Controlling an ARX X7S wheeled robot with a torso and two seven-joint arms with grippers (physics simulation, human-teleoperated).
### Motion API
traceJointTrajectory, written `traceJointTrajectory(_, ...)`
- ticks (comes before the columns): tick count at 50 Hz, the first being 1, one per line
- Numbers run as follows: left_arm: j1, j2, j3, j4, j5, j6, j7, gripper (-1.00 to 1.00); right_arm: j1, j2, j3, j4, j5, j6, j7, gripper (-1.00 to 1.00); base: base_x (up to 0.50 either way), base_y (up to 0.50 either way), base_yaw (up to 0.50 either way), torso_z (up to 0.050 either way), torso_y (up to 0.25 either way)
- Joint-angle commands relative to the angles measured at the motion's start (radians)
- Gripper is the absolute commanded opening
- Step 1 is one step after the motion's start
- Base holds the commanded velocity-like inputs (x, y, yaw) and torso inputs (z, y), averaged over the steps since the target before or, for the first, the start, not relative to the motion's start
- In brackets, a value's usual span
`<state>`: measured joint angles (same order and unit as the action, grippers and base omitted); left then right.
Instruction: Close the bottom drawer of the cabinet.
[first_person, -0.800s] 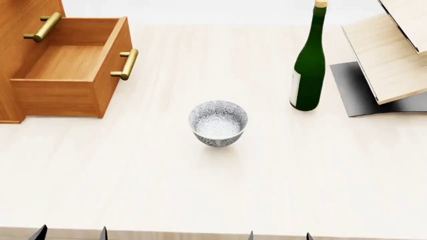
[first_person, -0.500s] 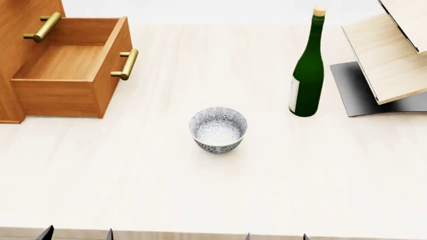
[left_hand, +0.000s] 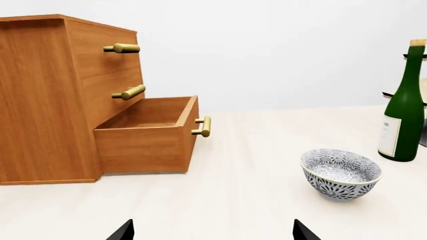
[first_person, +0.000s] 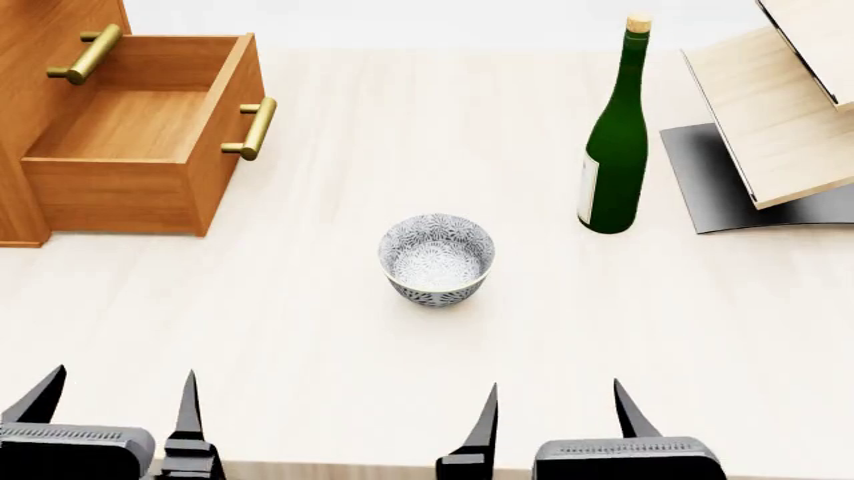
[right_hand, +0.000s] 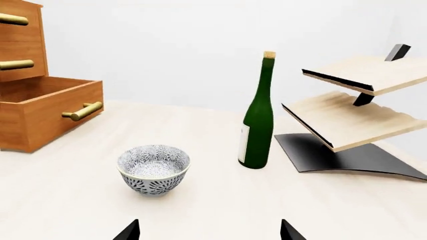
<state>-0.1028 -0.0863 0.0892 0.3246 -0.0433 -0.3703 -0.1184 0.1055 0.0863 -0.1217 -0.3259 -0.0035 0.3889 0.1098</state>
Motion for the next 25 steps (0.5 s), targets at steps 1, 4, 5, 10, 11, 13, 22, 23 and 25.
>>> traceJointTrajectory(1,-0.044,-0.023,-0.008,0.174,-0.028,-0.16,-0.022,1.0,0.042,0.026,-0.019,-0.146,-0.001,0.134,0.012,1.0,0.0,0.0,0.0,0.0,0.0)
traceJointTrajectory(4,-0.047,-0.027,-0.01,0.201,-0.034,-0.175,-0.026,1.0,0.05,0.029,-0.018,-0.169,0.001,0.145,0.018,1.0,0.0,0.0,0.0,0.0,0.0)
traceJointTrajectory(5,-0.048,-0.029,-0.008,0.208,-0.033,-0.18,-0.028,1.0,0.051,0.03,-0.017,-0.174,0.001,0.148,0.02,1.0,0.0,0.0,0.0,0.0,0.0)
traceJointTrajectory(10,-0.052,-0.036,-0.003,0.238,-0.035,-0.197,-0.036,1.0,0.052,0.032,-0.006,-0.181,0.021,0.146,0.022,1.0,0.0,0.0,0.0,0.0,0.0)
traceJointTrajectory(11,-0.052,-0.037,-0.002,0.238,-0.036,-0.197,-0.037,1.0,0.052,0.033,-0.006,-0.18,0.019,0.143,0.025,1.0,0.0,0.0,0.0,0.0,0.0)
traceJointTrajectory(13,-0.047,-0.039,-0.005,0.249,-0.042,-0.199,-0.038,1.0,0.051,0.035,-0.004,-0.181,0.025,0.143,0.025,1.0,0.0,0.0,0.0,0.0,0.0)
traceJointTrajectory(22,-0.052,-0.047,0.006,0.252,-0.035,-0.213,-0.059,1.0,0.051,0.042,-0.009,-0.18,0.031,0.134,0.037,1.0,0.0,0.0,0.0,0.0,0.0)
traceJointTrajectory(23,-0.046,-0.044,-0.002,0.253,-0.048,-0.188,-0.053,1.0,0.051,0.044,-0.011,-0.179,0.029,0.134,0.04,1.0,0.0,0.0,0.0,0.0,0.0)
traceJointTrajectory(25,-0.045,-0.042,-0.011,0.259,-0.07,-0.201,-0.047,1.0,0.048,0.049,-0.02,-0.18,0.018,0.124,0.045,1.0,0.0,0.0,0.0,0.0,0.0)
